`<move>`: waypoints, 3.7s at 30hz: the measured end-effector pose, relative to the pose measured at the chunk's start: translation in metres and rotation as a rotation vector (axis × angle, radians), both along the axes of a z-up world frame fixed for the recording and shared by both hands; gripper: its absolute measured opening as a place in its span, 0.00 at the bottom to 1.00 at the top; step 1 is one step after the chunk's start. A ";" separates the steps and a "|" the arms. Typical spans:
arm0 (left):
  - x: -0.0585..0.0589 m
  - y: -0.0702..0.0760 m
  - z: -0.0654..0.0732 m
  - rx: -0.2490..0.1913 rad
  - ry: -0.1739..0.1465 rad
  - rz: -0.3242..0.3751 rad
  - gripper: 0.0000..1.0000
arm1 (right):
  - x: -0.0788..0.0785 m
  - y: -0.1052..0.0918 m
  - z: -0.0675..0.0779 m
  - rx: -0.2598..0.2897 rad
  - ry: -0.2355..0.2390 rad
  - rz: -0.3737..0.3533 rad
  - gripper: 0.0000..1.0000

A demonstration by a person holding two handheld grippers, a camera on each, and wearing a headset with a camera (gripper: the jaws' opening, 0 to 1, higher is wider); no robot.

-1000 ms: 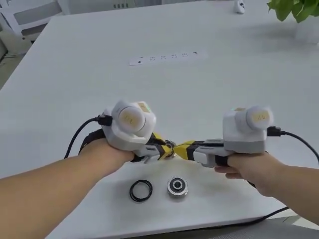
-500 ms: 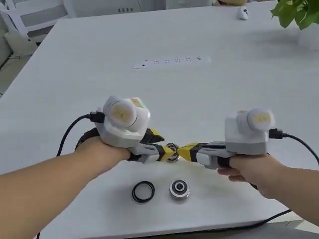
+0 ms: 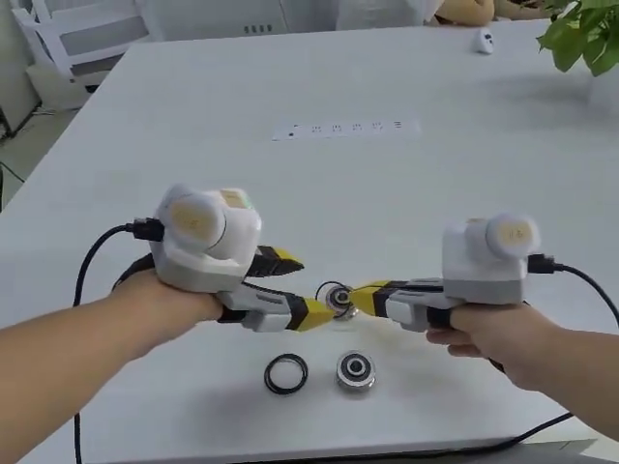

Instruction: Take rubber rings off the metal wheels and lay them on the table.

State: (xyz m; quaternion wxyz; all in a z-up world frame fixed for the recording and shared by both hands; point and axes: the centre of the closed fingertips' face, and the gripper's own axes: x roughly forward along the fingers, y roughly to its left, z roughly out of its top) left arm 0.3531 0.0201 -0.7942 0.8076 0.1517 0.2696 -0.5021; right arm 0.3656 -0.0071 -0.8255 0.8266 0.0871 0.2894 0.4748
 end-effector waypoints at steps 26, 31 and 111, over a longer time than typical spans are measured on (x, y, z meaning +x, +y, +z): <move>-0.043 0.032 0.021 -0.037 -0.006 0.000 0.71 | -0.024 0.019 0.019 0.034 0.018 0.076 0.00; -0.049 0.039 0.021 -0.027 -0.010 0.000 0.72 | -0.034 0.029 0.016 0.033 0.058 0.128 0.00; -0.064 0.076 0.026 -0.032 0.010 0.089 0.75 | -0.059 0.020 0.036 -0.062 -0.049 0.203 0.43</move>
